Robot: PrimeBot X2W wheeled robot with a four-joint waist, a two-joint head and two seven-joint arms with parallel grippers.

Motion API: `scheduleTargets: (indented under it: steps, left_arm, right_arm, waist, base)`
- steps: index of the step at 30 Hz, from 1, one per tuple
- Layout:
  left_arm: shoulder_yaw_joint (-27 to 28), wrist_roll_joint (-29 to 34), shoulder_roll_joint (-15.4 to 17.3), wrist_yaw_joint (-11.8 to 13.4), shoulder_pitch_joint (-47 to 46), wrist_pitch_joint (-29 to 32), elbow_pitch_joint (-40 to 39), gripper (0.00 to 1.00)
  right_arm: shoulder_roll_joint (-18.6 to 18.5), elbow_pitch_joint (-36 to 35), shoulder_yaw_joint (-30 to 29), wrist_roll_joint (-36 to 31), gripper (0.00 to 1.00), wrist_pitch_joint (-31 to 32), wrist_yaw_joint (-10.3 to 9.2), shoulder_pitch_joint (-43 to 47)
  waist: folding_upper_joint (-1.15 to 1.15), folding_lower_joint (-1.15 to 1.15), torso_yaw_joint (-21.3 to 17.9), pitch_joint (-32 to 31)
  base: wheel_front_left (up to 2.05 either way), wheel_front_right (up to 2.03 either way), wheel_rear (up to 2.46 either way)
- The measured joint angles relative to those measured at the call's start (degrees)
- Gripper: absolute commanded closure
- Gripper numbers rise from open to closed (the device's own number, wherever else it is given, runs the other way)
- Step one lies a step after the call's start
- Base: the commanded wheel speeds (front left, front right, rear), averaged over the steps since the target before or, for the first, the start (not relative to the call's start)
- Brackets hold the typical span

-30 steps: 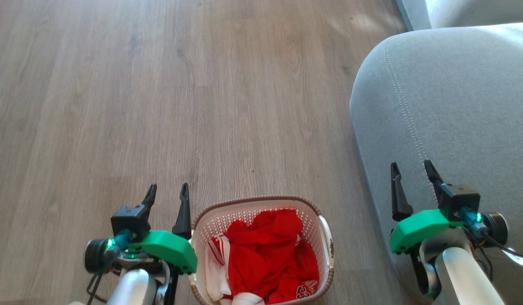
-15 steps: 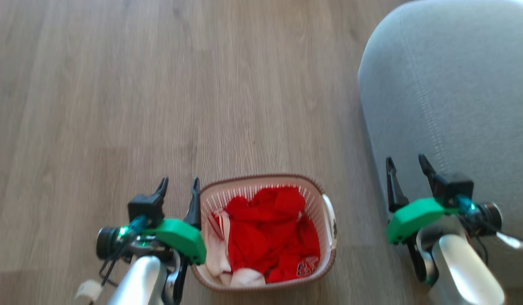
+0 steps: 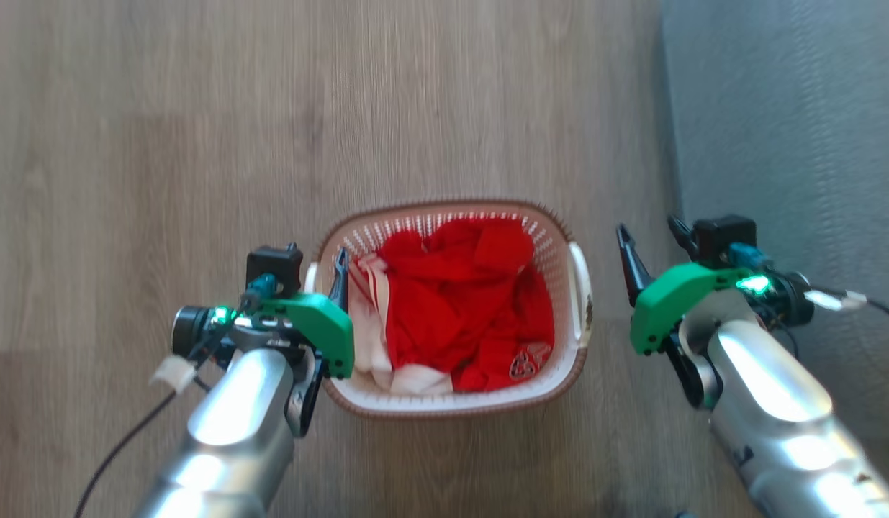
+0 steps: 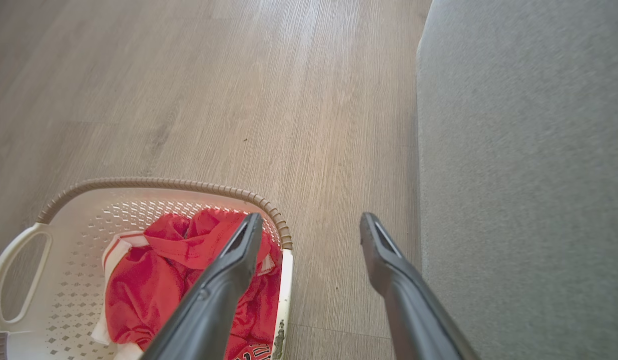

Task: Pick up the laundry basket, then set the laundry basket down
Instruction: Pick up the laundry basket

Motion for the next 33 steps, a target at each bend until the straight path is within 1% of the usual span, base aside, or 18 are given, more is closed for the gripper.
scheduleTargets:
  steps: [6, 10, 13, 16, 21, 24, 28, 33]
  left_arm:
    - [-5.32, -4.49, -0.2, -1.03, -5.89, 0.0, 9.55, 0.0]
    - [-8.56, -7.44, -0.34, -1.96, -8.82, 0.0, 13.14, 0.0]
    - [-11.07, -9.24, -0.45, -2.03, -10.93, 0.0, 15.02, 0.0]
    - [-13.22, -11.45, -0.48, -2.89, -12.48, 0.88, 16.24, 0.0]
    - [-17.23, -13.83, -0.51, -2.93, -14.9, 2.78, 17.31, 0.0]
    - [-19.44, -15.15, -0.53, -2.97, -16.17, 4.95, 18.02, 0.0]
    - [-22.16, -15.86, -0.53, -2.56, -18.48, 5.52, 18.68, 0.0]
    - [-24.37, -16.7, -0.55, -2.38, -21.11, 6.78, 19.19, 0.0]
  right_arm:
    - [-0.8, 5.26, 5.6, 5.64, 0.0, 2.87, 0.0, -5.12]
    - [-1.0, 7.98, 9.24, 8.7, 0.0, 4.69, 0.0, -7.35]
    - [-1.08, 9.17, 11.34, 11.8, 0.0, 6.03, 0.0, -8.76]
    - [-1.23, 9.72, 13.79, 14.88, 0.0, 8.02, 0.0, -9.93]
    - [-1.69, 11.1, 16.3, 17.53, 0.0, 8.72, 0.0, -12.2]
    - [-1.85, 12.17, 17.78, 18.33, 0.0, 8.82, 0.0, -13.68]
    - [-1.91, 13.5, 20.29, 18.31, 0.0, 9.51, 0.0, -15.29]
    - [-1.82, 15.37, 21.92, 18.7, 0.0, 9.53, 0.0, -17.4]
  waist:
    - [0.0, 0.0, 0.41, 6.34]
    - [0.0, 0.0, 0.6, 9.61]
    - [0.0, -0.01, 0.73, 11.58]
    - [0.01, -0.01, 0.85, 13.28]
    - [0.01, -0.01, 1.27, 15.57]
    - [0.01, -0.01, 1.45, 16.71]
    - [0.01, -0.02, 1.47, 18.08]
    - [0.0, -0.02, 1.48, 19.75]
  base:
    - [0.0, 0.0, 0.0]
    - [0.0, 0.0, 0.0]
    - [0.0, 0.0, 0.0]
    - [0.0, 0.0, 0.0]
    - [0.0, 0.0, 0.0]
    - [0.0, 0.0, 0.0]
    - [0.0, 0.0, 0.0]
    - [0.0, 0.0, 0.0]
